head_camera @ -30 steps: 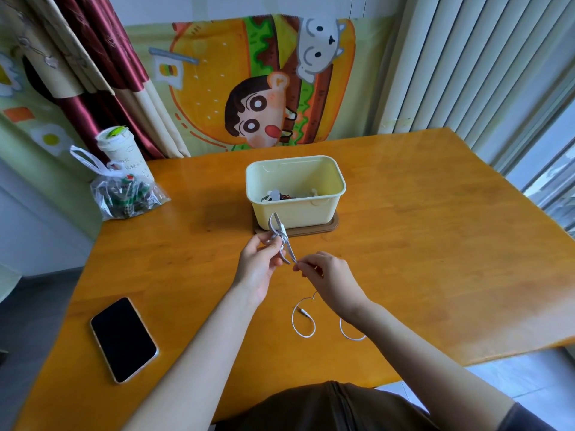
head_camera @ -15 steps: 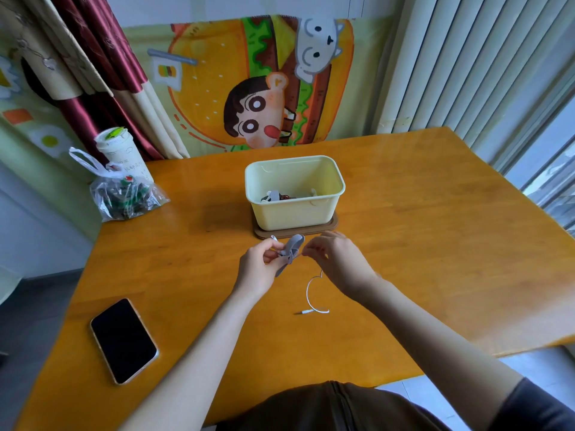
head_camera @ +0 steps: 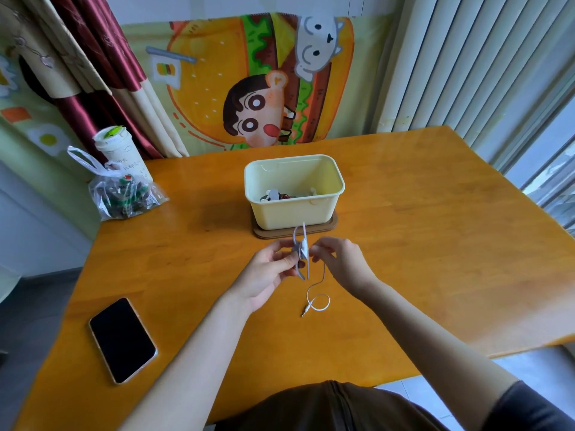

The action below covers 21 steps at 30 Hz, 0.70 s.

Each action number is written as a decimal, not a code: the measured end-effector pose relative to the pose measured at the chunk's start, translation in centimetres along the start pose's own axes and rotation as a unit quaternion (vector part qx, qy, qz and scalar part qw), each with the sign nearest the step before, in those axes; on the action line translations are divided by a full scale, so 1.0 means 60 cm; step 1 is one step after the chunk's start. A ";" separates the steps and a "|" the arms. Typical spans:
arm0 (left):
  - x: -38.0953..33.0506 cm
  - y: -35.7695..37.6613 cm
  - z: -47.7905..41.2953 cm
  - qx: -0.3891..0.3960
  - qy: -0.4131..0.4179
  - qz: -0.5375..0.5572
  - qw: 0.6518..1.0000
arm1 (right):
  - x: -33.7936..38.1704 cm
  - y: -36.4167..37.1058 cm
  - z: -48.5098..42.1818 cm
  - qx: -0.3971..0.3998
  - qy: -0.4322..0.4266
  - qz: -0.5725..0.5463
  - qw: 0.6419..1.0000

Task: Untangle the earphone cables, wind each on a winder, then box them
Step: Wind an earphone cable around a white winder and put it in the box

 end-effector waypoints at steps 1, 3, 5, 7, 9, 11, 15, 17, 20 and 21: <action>0.001 0.000 -0.001 -0.010 -0.002 0.040 0.999 | 0.002 0.006 0.003 0.006 0.004 -0.019 1.000; 0.002 -0.002 -0.001 -0.035 -0.005 0.106 0.994 | 0.004 0.018 0.008 0.013 0.009 -0.036 0.999; 0.004 -0.008 -0.002 -0.066 -0.002 0.159 0.985 | 0.004 0.031 0.013 0.022 0.013 -0.033 0.999; 0.003 -0.017 -0.005 -0.094 0.007 0.204 0.974 | 0.004 0.044 0.019 0.037 0.013 -0.040 0.998; 0.001 -0.030 -0.008 -0.122 0.022 0.230 0.965 | 0.006 0.054 0.026 0.045 0.009 -0.042 0.998; 0.001 -0.045 -0.012 -0.152 0.036 0.216 0.964 | 0.010 0.058 0.029 0.044 0.003 -0.037 0.998; 0.002 -0.066 -0.009 -0.202 0.065 0.092 0.973 | 0.024 0.057 0.029 0.033 -0.034 0.011 0.999; -0.004 -0.074 -0.005 -0.221 0.087 -0.025 0.971 | 0.031 0.056 0.031 0.032 -0.047 0.039 0.998; -0.030 -0.072 -0.002 -0.223 0.147 -0.284 0.921 | 0.031 0.055 0.033 0.034 -0.054 0.081 0.995; -0.037 -0.069 0.000 -0.220 0.166 -0.349 0.896 | 0.027 0.054 0.032 0.040 -0.049 0.092 0.994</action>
Point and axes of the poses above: each hand's wrist, its own z-axis away from the middle knuckle, its own y-axis out of the palm, x = y × z, the point moved 9 cm from there along -z, towards the middle knuckle, and after that the axes turned 1 degree about y, right-handed, at the moved point
